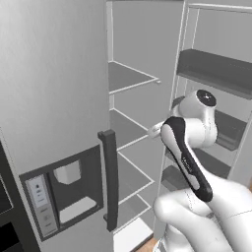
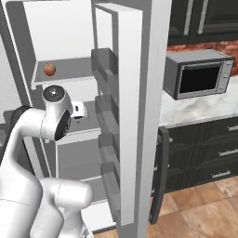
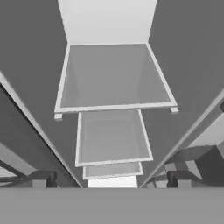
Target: Open the fridge, remove the peach, onion, and fish, and place them on any counter.
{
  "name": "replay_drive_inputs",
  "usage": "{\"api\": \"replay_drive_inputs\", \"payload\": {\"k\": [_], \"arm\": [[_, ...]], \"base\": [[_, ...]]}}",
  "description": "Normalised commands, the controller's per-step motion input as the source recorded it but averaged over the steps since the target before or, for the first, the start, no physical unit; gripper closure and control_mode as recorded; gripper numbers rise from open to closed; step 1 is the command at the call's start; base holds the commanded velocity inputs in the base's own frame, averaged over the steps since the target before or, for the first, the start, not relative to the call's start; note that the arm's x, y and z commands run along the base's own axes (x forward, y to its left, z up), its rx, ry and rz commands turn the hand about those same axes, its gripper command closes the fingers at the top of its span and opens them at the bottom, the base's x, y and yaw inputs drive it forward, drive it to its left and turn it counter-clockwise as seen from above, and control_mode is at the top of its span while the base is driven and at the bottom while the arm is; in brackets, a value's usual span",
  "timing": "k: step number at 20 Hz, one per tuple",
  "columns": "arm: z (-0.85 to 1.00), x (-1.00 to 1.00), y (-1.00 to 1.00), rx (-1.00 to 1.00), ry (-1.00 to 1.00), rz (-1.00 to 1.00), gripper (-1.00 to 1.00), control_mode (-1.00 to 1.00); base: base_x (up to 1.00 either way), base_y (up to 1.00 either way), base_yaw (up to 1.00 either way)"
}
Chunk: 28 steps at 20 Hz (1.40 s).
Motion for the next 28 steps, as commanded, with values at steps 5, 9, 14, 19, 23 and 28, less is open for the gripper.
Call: {"api": "replay_drive_inputs", "payload": {"k": [5,9,14,19,23,28], "arm": [[0.93,0.43,0.31,0.14,-0.44,0.31,-1.0,-1.0],[0.9,0.64,0.62,0.01,-0.27,0.0,-1.0,-1.0],[0.68,0.95,0.45,0.0,-0.06,0.0,-1.0,-1.0],[0.61,0.9,0.01,0.0,0.0,0.0,-1.0,-1.0],[0.27,0.46,0.13,0.0,0.0,0.0,-1.0,-1.0],[0.0,0.37,0.29,0.0,0.07,0.0,-1.0,-1.0]], "base": [[0.0,0.0,0.0],[0.0,0.0,0.0],[0.0,0.0,0.0],[0.0,0.0,0.0],[0.0,0.0,0.0],[0.0,0.0,0.0]]}}
